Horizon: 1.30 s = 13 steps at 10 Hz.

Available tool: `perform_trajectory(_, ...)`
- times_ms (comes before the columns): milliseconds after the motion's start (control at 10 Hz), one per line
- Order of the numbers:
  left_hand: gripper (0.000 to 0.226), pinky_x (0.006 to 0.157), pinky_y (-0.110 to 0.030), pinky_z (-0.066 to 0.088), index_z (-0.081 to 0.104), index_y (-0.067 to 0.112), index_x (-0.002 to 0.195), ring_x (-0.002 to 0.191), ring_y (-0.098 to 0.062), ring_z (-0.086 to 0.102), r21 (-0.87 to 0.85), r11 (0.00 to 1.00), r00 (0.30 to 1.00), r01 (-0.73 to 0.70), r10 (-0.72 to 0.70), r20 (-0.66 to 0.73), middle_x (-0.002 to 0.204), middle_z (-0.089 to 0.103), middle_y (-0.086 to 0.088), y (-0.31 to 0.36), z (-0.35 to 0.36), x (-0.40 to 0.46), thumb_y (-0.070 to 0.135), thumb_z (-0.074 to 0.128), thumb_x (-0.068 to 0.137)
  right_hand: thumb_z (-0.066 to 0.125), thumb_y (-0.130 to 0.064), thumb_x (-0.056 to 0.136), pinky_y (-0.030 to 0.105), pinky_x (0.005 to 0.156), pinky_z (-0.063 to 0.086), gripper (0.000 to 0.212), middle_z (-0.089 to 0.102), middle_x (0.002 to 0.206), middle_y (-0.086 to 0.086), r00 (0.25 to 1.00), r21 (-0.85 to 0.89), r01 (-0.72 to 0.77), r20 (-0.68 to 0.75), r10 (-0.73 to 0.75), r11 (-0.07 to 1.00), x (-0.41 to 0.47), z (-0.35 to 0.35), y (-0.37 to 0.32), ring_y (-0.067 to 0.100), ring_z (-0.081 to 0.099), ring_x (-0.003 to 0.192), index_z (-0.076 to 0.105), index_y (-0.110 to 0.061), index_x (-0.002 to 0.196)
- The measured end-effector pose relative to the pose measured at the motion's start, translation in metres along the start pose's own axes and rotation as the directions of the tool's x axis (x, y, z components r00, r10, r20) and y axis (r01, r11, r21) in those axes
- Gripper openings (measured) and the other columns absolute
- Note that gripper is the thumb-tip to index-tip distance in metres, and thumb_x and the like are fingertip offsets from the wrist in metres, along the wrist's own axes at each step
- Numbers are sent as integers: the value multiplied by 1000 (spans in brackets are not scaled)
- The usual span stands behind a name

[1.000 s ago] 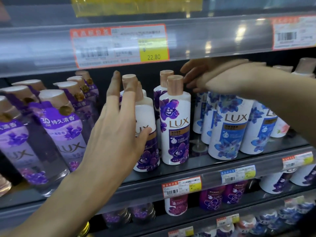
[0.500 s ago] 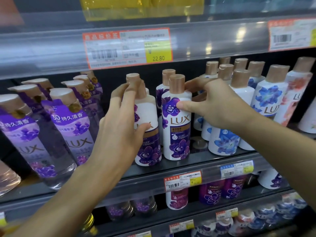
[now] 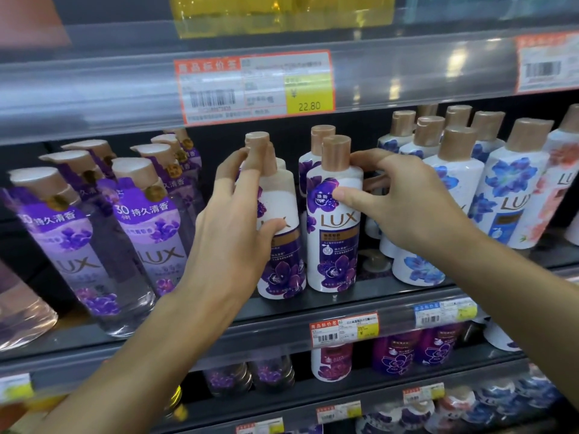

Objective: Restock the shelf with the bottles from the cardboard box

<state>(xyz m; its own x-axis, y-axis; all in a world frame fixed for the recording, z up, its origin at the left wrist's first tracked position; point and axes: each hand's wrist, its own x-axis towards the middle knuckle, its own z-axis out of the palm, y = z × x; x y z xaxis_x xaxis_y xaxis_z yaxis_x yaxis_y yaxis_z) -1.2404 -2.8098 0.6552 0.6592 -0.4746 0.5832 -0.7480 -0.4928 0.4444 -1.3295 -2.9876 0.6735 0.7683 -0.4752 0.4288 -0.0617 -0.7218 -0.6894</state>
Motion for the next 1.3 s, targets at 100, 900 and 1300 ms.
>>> perform_trajectory(100,96,85,-28,38,17,39,149,114,-12,48,8,1000,1000,-7,7,0,151,26,15,1,1,-1,17,78,78,69,-33,84,-1,57,42,47,62,104,-14,1000,6,13,0,-13,1000,0,1,1,-9,55,83,57,-27,129)
perform_trajectory(900,93,88,-40,50,20,32,149,116,-20,50,78,993,996,-84,86,-12,153,25,8,1,-2,-5,17,78,77,65,-34,87,8,73,43,51,63,117,-9,998,35,52,-46,-51,998,-2,14,7,4,57,98,51,-27,135)
perform_trajectory(1300,94,106,-20,17,3,12,153,147,-16,8,235,947,975,-218,200,100,162,4,-5,2,-19,-32,24,67,85,64,-50,83,40,108,39,86,34,154,-8,995,2,-67,75,67,998,-38,6,-2,13,36,138,17,-27,151)
